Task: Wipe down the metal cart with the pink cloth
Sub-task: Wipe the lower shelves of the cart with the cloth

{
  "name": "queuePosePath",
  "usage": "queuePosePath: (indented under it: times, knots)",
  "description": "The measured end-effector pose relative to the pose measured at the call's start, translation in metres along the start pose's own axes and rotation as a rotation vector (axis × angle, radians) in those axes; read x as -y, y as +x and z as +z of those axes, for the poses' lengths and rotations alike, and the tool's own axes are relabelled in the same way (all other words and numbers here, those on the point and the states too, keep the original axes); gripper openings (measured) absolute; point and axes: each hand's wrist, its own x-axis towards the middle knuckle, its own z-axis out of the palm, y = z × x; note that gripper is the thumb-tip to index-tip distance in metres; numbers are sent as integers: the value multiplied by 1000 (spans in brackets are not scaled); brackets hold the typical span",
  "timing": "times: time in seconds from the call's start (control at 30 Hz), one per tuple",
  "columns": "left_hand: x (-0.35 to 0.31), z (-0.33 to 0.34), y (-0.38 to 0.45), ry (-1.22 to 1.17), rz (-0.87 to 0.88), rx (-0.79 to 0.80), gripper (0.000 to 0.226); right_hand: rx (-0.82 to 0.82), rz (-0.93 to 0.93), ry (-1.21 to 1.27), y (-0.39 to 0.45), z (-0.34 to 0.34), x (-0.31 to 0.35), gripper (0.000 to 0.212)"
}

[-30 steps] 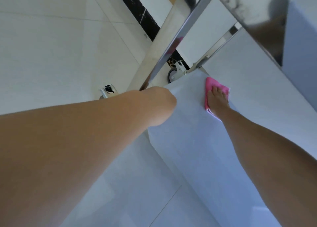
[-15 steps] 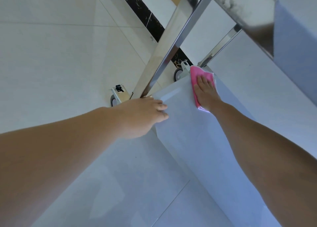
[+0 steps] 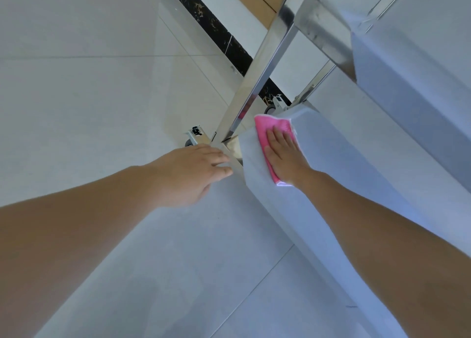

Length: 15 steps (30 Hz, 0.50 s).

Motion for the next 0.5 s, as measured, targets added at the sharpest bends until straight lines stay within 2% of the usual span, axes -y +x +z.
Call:
queuePosePath:
  times: [0.17, 0.23, 0.33, 0.5]
  knots:
    - [-3, -12, -10, 21, -6, -3, 48, -85, -73, 104, -17, -15, 34, 66]
    - [-4, -17, -12, 29, 0, -4, 48, -87, -55, 219, -22, -22, 50, 56]
    - [-5, -25, -13, 31, 2, -12, 47, -103, -69, 250, -31, -29, 64, 61]
    - [-6, -39, -12, 44, 0, -24, 38, -192, -167, 293, -52, -37, 70, 50]
